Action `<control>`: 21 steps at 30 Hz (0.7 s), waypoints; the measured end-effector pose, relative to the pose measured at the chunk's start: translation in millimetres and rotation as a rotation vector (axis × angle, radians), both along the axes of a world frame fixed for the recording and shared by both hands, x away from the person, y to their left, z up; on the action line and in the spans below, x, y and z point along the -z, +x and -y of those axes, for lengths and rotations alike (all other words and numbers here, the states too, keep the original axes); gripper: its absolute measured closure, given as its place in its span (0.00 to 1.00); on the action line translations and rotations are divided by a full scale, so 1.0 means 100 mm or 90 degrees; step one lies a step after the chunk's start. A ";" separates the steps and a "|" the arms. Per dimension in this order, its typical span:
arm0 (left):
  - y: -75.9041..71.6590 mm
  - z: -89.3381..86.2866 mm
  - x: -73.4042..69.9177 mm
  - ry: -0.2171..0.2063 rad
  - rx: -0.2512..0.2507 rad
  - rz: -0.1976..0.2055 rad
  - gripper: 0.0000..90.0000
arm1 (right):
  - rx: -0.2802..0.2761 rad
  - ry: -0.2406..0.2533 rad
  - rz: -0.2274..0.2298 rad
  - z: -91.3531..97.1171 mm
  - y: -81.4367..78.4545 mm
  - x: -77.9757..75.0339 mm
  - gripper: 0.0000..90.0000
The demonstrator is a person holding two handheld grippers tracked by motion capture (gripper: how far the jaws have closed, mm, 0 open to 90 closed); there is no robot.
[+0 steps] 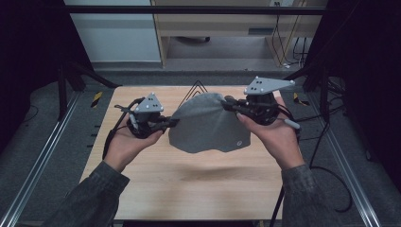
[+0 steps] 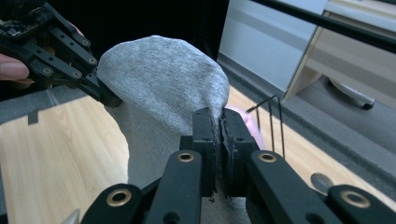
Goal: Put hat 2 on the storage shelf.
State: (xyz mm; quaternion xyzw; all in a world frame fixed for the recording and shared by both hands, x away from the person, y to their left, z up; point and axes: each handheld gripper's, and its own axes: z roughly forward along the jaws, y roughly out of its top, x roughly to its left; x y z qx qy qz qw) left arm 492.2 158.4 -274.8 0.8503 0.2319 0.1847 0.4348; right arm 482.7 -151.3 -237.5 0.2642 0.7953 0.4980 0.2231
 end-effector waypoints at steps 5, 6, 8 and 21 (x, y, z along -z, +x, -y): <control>0.09 0.01 -0.18 -0.007 -0.008 0.009 0.96 | 0.005 0.012 0.011 0.02 0.09 -0.19 0.96; 0.10 0.02 -0.22 -0.006 -0.007 0.013 0.96 | 0.007 0.014 0.015 0.03 0.11 -0.23 0.96; 0.15 0.04 -0.32 -0.007 -0.010 0.021 0.96 | 0.010 0.017 0.021 0.04 0.14 -0.28 0.96; 0.31 0.09 -0.55 -0.018 -0.018 0.038 0.96 | 0.023 0.041 0.034 0.11 0.34 -0.51 0.96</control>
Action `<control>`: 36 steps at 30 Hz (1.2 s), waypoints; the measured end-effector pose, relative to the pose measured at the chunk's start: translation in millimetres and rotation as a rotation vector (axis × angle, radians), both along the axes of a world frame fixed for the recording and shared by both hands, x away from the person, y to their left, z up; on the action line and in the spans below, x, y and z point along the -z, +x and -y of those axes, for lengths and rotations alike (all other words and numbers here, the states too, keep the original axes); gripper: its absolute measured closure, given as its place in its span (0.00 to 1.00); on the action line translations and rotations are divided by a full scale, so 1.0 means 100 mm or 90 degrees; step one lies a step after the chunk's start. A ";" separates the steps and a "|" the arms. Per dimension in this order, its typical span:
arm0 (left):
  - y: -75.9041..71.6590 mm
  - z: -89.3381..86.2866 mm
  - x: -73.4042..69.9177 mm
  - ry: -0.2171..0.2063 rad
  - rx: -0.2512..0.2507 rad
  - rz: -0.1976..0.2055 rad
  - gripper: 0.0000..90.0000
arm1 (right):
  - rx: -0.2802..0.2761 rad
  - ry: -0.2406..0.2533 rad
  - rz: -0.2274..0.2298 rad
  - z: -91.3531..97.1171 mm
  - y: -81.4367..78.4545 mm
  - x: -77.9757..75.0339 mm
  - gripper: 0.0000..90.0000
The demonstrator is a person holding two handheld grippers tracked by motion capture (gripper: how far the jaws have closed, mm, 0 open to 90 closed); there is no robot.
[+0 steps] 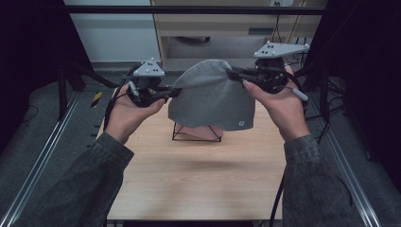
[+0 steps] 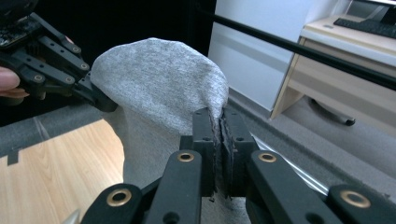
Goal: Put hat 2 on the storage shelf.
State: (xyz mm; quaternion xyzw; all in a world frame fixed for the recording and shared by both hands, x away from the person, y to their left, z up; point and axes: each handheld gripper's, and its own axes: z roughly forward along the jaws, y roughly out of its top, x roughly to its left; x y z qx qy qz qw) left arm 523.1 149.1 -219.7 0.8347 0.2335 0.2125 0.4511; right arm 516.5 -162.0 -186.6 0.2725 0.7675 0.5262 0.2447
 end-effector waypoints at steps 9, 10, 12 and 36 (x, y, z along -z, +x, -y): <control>0.23 0.02 -0.32 -0.021 -0.012 0.025 0.96 | 0.008 0.028 0.018 0.00 0.20 -0.27 0.96; 0.26 0.02 -0.35 -0.023 -0.013 0.027 0.96 | 0.009 0.030 0.022 0.01 0.22 -0.30 0.96; 0.29 0.02 -0.37 -0.026 -0.013 0.029 0.96 | 0.011 0.032 0.024 0.01 0.25 -0.32 0.96; 0.92 0.11 -0.16 -0.020 -0.060 0.041 0.96 | 0.057 0.021 -0.013 -0.01 1.16 0.00 0.96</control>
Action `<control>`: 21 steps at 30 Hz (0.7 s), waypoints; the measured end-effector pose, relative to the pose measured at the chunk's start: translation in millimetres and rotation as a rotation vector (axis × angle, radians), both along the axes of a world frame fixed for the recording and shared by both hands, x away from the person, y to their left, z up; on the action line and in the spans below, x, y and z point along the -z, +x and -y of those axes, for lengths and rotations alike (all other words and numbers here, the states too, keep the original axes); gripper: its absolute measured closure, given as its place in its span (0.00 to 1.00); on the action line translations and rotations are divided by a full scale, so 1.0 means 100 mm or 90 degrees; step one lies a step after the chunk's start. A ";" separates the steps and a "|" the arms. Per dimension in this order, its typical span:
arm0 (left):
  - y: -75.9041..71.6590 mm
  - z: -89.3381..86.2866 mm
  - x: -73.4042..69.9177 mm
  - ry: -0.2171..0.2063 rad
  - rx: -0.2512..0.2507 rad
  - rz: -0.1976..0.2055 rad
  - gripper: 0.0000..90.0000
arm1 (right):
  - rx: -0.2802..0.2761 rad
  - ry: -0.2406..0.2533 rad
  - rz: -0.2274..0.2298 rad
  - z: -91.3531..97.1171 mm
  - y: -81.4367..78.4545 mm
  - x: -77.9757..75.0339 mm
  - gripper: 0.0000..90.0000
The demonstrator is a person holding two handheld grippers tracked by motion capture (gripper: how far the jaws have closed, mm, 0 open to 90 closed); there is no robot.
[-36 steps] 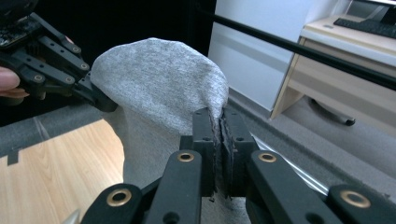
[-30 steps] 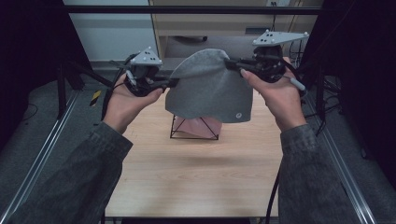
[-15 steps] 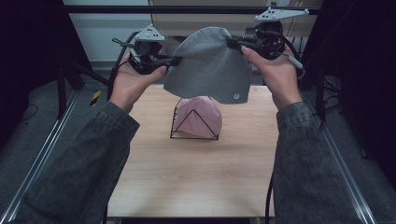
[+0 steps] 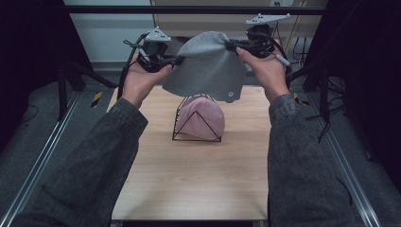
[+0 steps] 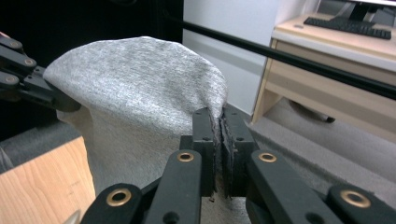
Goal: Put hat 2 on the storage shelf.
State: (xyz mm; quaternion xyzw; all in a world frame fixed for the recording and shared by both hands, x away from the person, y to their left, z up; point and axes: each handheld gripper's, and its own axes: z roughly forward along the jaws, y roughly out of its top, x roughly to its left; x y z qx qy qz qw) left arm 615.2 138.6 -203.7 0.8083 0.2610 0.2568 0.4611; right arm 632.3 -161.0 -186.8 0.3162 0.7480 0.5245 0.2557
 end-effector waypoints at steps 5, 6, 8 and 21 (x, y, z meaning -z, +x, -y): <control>0.10 0.02 0.08 0.006 -0.006 -0.003 0.96 | 0.010 -0.006 -0.023 -0.01 0.15 0.13 0.96; 0.12 0.02 0.09 0.007 -0.007 -0.004 0.96 | 0.011 -0.009 -0.025 -0.02 0.17 0.14 0.96; 0.16 0.01 0.11 0.011 -0.009 -0.006 0.96 | 0.013 -0.011 -0.029 -0.02 0.20 0.17 0.96; 0.41 0.00 0.31 0.002 -0.027 -0.013 0.96 | 0.025 -0.031 -0.040 -0.09 0.31 0.32 0.96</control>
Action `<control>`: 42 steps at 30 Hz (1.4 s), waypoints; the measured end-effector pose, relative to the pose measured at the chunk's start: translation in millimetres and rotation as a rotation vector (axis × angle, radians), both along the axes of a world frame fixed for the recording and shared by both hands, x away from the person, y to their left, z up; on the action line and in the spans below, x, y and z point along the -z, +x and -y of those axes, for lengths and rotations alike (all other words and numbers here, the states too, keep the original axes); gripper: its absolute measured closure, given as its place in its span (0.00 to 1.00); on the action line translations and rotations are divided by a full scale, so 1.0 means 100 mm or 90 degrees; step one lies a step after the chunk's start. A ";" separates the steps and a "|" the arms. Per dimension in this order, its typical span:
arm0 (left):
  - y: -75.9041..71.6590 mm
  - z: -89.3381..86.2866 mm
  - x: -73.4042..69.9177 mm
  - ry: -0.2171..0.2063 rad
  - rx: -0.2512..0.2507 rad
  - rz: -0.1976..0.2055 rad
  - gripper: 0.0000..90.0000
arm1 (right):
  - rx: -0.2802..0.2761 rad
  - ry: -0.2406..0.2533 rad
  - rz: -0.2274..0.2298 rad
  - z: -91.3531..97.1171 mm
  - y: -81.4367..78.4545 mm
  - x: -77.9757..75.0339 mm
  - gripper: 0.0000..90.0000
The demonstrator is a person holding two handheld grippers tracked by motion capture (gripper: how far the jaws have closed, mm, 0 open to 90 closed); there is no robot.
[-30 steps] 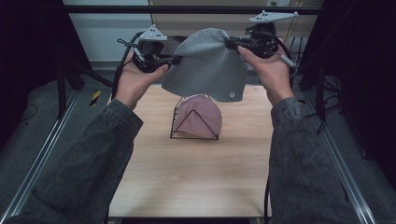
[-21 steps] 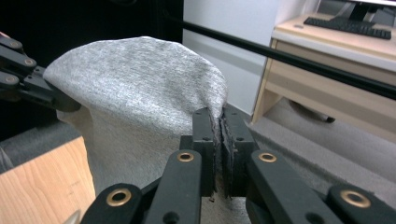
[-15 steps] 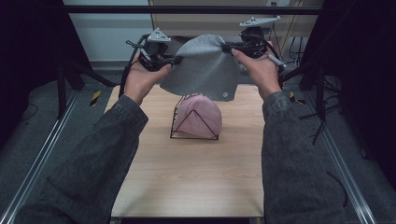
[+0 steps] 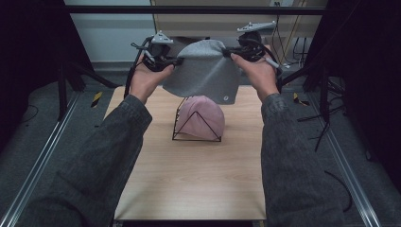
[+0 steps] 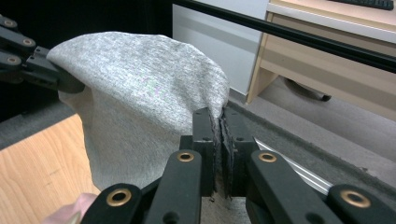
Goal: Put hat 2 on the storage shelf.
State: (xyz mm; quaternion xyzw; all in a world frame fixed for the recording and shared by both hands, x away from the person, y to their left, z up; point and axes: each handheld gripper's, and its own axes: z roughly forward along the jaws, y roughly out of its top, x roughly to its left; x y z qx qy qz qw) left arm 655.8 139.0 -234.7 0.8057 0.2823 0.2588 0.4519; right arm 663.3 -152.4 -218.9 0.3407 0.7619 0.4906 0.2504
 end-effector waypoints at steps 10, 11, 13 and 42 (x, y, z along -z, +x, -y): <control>0.05 -0.02 0.19 -0.001 -0.006 -0.008 0.96 | -0.004 -0.009 -0.008 -0.03 -0.04 0.12 0.96; 0.04 -0.03 0.20 0.002 -0.005 -0.010 0.96 | -0.004 -0.009 -0.008 -0.03 -0.04 0.12 0.96; 0.03 -0.04 0.23 0.002 -0.005 -0.011 0.96 | -0.008 -0.012 -0.008 -0.05 -0.05 0.15 0.96; -0.08 -0.07 0.32 0.012 -0.014 -0.014 0.96 | -0.012 -0.018 -0.010 -0.13 -0.10 0.21 0.96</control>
